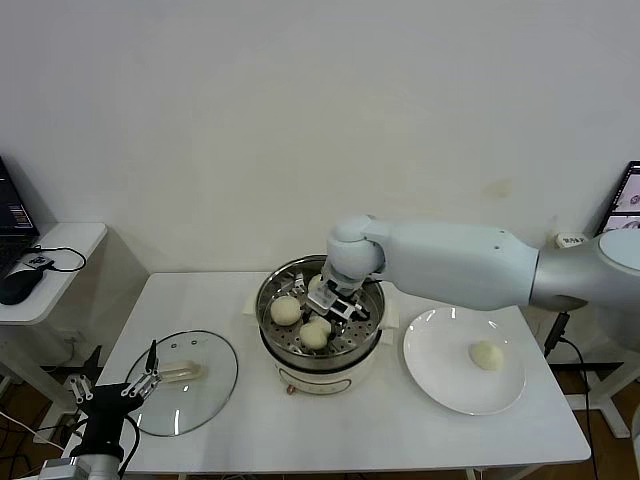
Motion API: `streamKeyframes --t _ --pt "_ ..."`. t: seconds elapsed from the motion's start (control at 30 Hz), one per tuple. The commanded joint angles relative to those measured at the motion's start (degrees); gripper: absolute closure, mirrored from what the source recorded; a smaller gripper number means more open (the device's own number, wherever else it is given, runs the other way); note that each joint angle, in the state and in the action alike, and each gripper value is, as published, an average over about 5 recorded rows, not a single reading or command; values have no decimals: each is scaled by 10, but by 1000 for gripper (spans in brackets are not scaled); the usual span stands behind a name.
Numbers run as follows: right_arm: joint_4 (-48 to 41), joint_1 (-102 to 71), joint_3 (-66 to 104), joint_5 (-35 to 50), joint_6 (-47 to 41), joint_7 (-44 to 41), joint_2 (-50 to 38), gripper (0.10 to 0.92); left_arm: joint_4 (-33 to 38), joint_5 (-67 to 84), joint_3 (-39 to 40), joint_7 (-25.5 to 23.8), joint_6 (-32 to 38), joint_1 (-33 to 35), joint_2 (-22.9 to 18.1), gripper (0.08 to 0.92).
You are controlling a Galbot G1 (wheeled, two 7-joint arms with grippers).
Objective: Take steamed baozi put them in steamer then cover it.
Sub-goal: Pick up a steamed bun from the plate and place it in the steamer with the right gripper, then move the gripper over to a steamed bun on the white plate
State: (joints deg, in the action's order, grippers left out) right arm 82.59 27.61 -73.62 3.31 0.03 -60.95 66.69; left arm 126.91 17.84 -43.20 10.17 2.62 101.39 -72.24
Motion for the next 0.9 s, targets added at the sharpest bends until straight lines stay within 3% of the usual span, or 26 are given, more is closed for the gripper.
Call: streamKeyframes --t 0.03,0.37,0.73,0.9 --pt "-2 -1 -6 -9 17 0 6 423 1 -1 1 -5 0 2 1 177" --pt "10 27 46 -7 -32 6 -53 212 3 -4 0 -9 1 1 4 177" --pt "89 43 106 77 -201 2 -248 202 1 -5 0 -13 0 -4 17 177" --pt "120 15 119 70 -218 -3 -368 203 -2 -7 7 -13 0 -7 23 177"
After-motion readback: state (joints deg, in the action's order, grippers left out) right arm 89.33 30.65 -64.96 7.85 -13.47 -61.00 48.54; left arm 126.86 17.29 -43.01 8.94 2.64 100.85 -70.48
